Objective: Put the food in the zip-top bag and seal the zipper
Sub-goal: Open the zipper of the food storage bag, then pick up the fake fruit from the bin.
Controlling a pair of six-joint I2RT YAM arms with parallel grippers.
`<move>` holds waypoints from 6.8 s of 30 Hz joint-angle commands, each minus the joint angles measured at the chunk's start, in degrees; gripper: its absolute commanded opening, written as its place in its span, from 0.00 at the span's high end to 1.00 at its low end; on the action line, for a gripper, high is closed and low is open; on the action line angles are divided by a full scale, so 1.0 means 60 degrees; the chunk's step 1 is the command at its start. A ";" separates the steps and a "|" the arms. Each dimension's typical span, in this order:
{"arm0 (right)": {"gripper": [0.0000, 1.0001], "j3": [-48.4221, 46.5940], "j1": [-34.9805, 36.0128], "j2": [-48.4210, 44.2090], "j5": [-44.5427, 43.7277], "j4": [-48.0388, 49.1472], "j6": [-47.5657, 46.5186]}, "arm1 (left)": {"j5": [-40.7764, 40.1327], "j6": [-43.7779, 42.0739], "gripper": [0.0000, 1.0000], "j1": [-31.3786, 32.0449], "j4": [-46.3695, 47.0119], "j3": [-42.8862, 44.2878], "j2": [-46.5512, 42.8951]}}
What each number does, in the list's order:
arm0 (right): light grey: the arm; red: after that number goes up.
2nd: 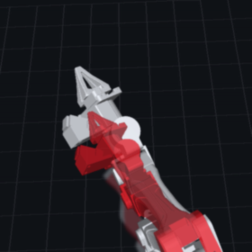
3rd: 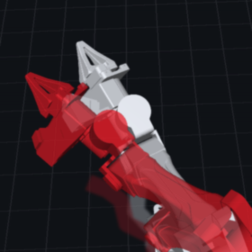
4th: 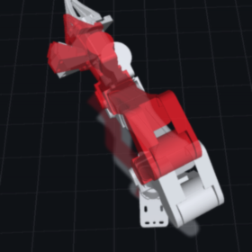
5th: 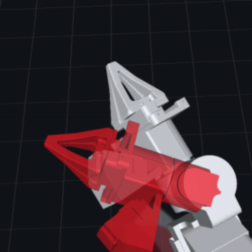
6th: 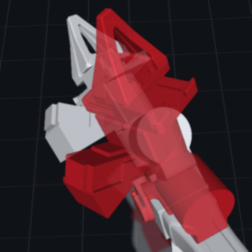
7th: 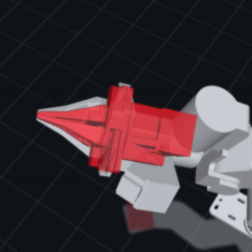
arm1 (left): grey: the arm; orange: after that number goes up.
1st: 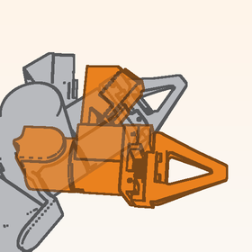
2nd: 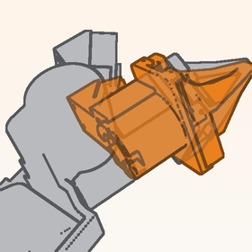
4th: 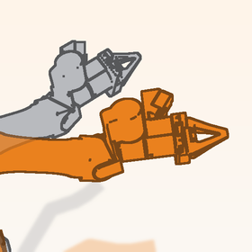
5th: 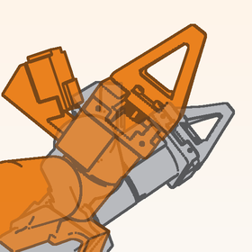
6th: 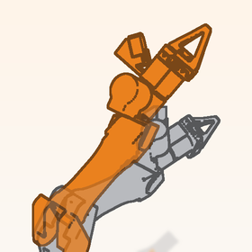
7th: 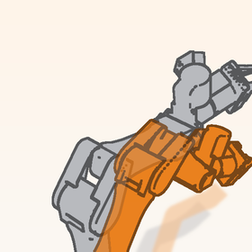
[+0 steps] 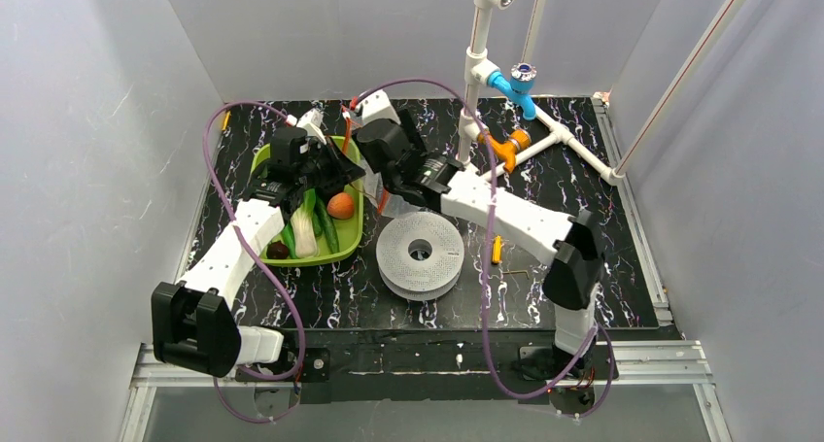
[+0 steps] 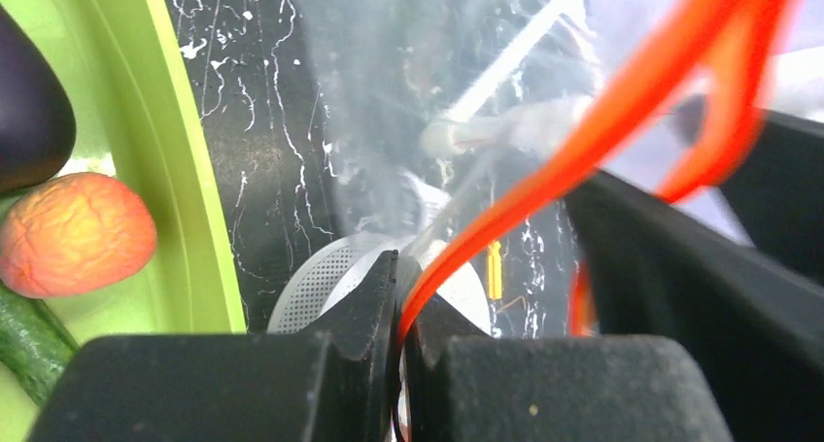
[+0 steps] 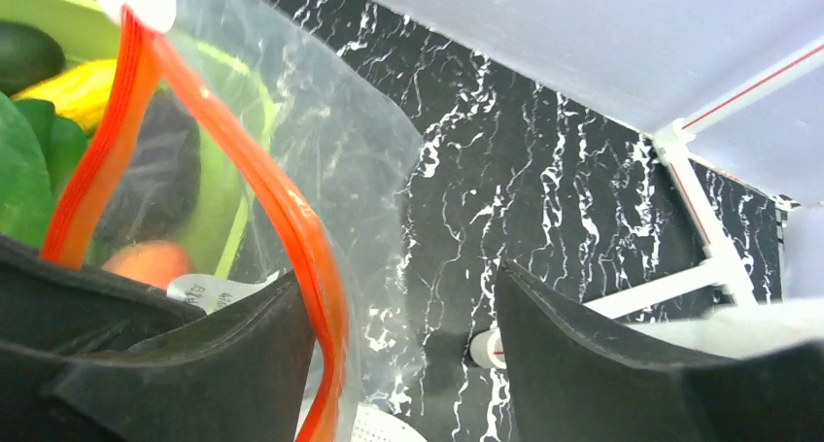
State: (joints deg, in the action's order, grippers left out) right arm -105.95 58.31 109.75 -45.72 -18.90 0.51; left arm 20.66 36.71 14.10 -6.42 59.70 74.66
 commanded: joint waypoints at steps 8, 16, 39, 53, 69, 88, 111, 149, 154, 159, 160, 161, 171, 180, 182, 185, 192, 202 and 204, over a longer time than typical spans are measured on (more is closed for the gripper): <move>0.24 0.1186 0.0067 -0.2222 0.0464 -0.0519 0.1117 | -0.0270 0.0078 1.00 -0.0078 -0.0277 0.0318 0.0326; 0.16 0.1098 0.0067 -0.2525 0.3252 -0.0897 0.2414 | -0.0006 0.0100 1.00 -0.0077 -0.0073 0.0307 0.0345; 0.36 0.0864 0.1486 -0.0639 -0.0765 -0.0423 -0.1203 | 0.0290 0.0051 1.00 -0.0078 0.0191 0.0216 0.0030; 0.69 0.1574 0.1258 -0.0503 -0.1216 0.2361 -0.2175 | 0.0458 -0.0047 1.00 -0.0078 0.0235 0.0202 0.0015; 0.99 0.3750 -0.0053 -0.2745 0.3952 0.2355 0.1027 | 0.0705 -0.0561 0.62 -0.0145 -0.0013 0.0406 0.0047; 0.63 0.1186 -0.0063 -0.0676 0.1761 0.0911 0.0464 | 0.2021 -0.0167 1.00 -0.0169 0.1412 0.0014 -0.0052; 0.99 0.1449 -0.0370 -0.0437 0.2776 0.1700 -0.0163 | 0.2017 -0.0405 1.00 -0.0084 0.1219 0.0096 0.0587; 0.99 0.2299 -0.0884 -0.1374 0.2559 0.0668 0.0118 | -0.2045 -0.1417 0.10 -0.0242 -0.6144 0.1307 -0.2108; 0.99 0.2242 -0.0900 -0.1535 0.2647 0.0594 0.0095 | -0.2057 -0.1006 0.07 -0.0682 -0.5885 0.0891 -0.2133; 0.99 0.2437 -0.0893 -0.1875 0.2759 0.0597 0.0202 | -0.1656 -0.0813 0.06 -0.1234 -0.5345 0.0879 -0.0538; 0.99 0.2462 -0.0898 -0.1935 0.2745 0.0590 0.0228 | -0.1631 -0.0881 0.09 -0.1265 -0.5000 0.0860 -0.0164; 0.99 0.2467 -0.0906 -0.1984 0.2770 0.0581 0.0257 | -0.1566 -0.0972 0.12 -0.1268 -0.4719 0.0889 0.0204; 0.99 0.2541 -0.1052 -0.2371 0.3127 0.0402 0.0786 | -0.1282 -0.1840 0.27 -0.1180 -0.3988 0.2039 0.3613; 0.99 0.2312 -0.1175 -0.2267 0.3500 0.0058 0.1124 | -0.1414 -0.2317 0.31 -0.1046 -0.3632 0.2327 0.4504; 0.99 0.2261 -0.1178 -0.2205 0.3508 -0.0033 0.1133 | -0.1459 -0.2402 0.36 -0.0983 -0.3511 0.2180 0.4538; 0.99 0.2248 -0.1175 -0.2131 0.3441 -0.0140 0.1126 | -0.1684 -0.2622 0.36 -0.0820 -0.3386 0.2014 0.4587; 0.99 0.2210 -0.1193 -0.1958 0.3342 -0.0255 0.1105 | -0.1854 -0.2790 0.29 -0.0510 -0.3558 0.2227 0.5090; 0.99 0.2187 -0.1192 -0.2026 0.3331 -0.0278 0.1090 | -0.2065 -0.2853 0.63 -0.0388 -0.3534 0.2084 0.4440; 0.99 0.2179 -0.1191 -0.2032 0.3345 -0.0277 0.1104 | -0.2016 -0.2831 0.67 -0.0388 -0.3491 0.1936 0.4107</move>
State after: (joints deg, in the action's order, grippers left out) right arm -91.00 51.40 97.89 -25.32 -21.06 6.92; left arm 9.08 20.20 11.37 -26.88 72.54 105.65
